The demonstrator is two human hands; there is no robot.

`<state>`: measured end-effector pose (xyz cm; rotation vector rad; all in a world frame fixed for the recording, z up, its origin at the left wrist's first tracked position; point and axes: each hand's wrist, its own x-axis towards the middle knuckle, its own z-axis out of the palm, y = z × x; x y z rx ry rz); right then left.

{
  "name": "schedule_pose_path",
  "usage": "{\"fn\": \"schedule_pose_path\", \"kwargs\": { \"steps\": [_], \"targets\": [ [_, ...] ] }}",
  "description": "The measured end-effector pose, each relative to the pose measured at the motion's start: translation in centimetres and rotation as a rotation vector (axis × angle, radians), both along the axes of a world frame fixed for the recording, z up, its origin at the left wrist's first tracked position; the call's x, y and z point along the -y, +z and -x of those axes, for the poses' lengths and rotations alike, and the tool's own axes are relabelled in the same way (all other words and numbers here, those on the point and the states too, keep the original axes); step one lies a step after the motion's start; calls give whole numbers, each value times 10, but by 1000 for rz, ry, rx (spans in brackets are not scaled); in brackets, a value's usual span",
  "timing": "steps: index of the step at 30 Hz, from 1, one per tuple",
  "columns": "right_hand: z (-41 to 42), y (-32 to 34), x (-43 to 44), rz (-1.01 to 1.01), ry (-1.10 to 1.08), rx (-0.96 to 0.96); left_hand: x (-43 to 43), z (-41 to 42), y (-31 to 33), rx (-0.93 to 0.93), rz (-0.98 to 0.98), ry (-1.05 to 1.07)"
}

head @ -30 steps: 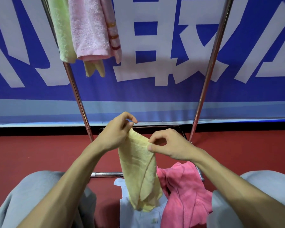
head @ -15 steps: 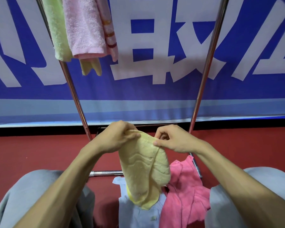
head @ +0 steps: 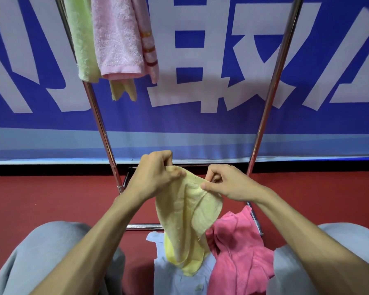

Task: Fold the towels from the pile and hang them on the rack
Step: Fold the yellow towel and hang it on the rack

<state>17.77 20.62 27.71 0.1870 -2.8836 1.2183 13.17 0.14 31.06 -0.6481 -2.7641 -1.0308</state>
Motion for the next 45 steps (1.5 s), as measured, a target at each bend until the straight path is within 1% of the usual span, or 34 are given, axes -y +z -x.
{"fn": "schedule_pose_path", "kwargs": {
  "steps": [3,6,8,13,16,18,22,23,25,30,32,34,37,39,42,45],
  "targets": [
    [2,2,0,44,-38,-1,1,2,-2,74,50,-92],
    [2,4,-3,105,-80,-15,3,3,-3,124,206,-204],
    [2,4,-5,129,-95,-40,2,2,-3,125,250,-238],
    [3,9,-4,199,-151,-72,-1,3,-5,91,148,-170],
    [2,13,-1,203,-147,-72,-4,2,-9,22,181,-209],
    [0,17,2,178,-141,-111,-5,-1,-10,15,167,-240],
    [-4,26,3,177,-126,-179,-7,-2,-10,50,31,-237],
    [-5,27,3,161,-122,-189,-8,-2,-9,73,15,-229],
    [-6,30,4,90,-131,-197,-11,-4,-9,75,43,-225],
    [-5,29,2,-248,-130,-171,-19,-6,-10,15,85,-185],
    [-4,23,0,-322,-108,-126,-19,-4,-11,-19,86,-152],
    [-2,17,-3,-349,-106,-82,-18,-3,-12,-51,81,-108],
    [-1,12,-4,-323,-138,-91,-16,-2,-10,-81,70,-39],
    [0,11,-2,-264,-166,-128,-14,-2,-9,-97,45,-9],
    [0,12,2,-156,-180,-203,-15,-2,-9,-79,-16,-45],
    [0,13,8,-90,-161,-239,-17,-2,-10,-15,-53,-79]
  ]
}}
